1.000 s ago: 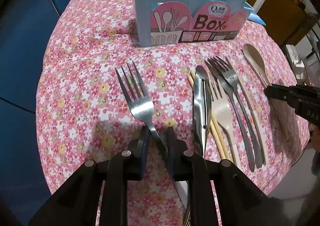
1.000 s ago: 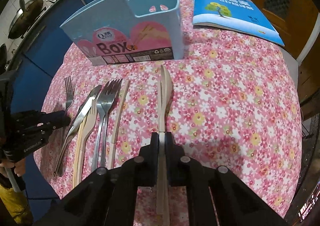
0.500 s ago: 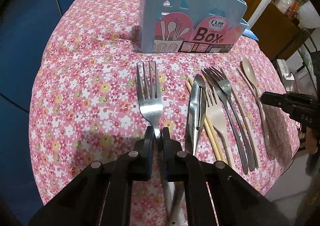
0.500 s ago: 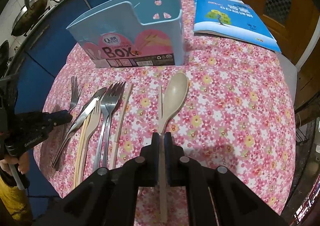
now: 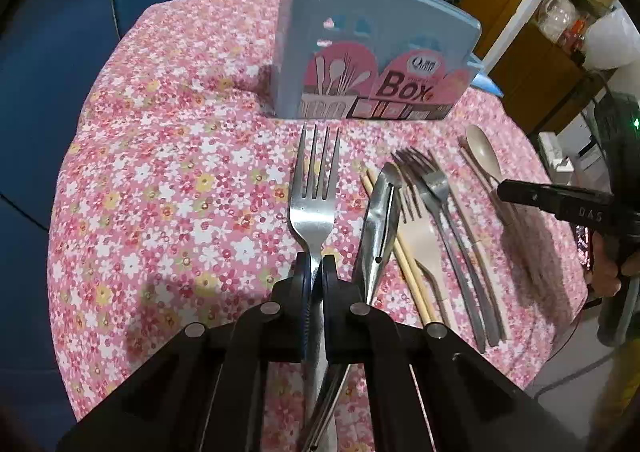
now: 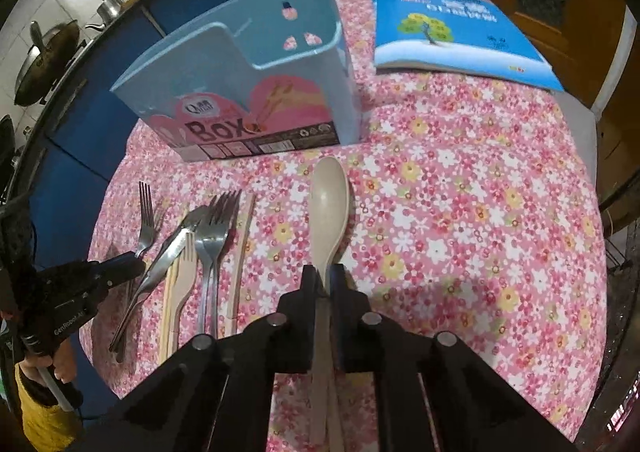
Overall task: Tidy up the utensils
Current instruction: 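Close the left tool on the silver fork while the right tool grips the beige spoon, then lift the fork with the left tool while the right tool carries the spoon to the holder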
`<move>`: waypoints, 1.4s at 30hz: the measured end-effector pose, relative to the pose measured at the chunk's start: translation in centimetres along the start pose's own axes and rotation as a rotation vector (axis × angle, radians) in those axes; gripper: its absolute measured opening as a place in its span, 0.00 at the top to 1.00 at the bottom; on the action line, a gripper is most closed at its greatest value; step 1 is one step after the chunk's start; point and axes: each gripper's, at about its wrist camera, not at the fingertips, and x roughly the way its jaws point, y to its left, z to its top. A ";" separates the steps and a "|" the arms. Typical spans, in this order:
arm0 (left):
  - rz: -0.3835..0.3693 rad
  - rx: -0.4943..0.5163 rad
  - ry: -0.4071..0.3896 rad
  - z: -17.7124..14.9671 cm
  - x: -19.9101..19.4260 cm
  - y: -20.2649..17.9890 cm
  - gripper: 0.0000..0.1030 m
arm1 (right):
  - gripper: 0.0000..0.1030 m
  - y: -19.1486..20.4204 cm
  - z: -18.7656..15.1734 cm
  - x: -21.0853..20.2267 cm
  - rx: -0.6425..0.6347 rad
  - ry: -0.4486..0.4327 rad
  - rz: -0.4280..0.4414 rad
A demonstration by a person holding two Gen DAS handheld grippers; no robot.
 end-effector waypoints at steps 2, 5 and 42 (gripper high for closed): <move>-0.014 -0.012 -0.028 -0.2 -0.9 0.2 0.97 | 0.91 0.2 -0.3 -0.8 -0.001 -0.019 0.017; -0.025 -0.025 -0.076 -0.4 -2.2 0.5 0.97 | 0.91 0.7 -0.8 -2.2 -0.017 -0.072 0.046; -0.033 0.021 -0.667 12.4 -11.2 -2.5 0.97 | 0.91 4.5 7.0 -8.9 -0.133 -0.704 0.109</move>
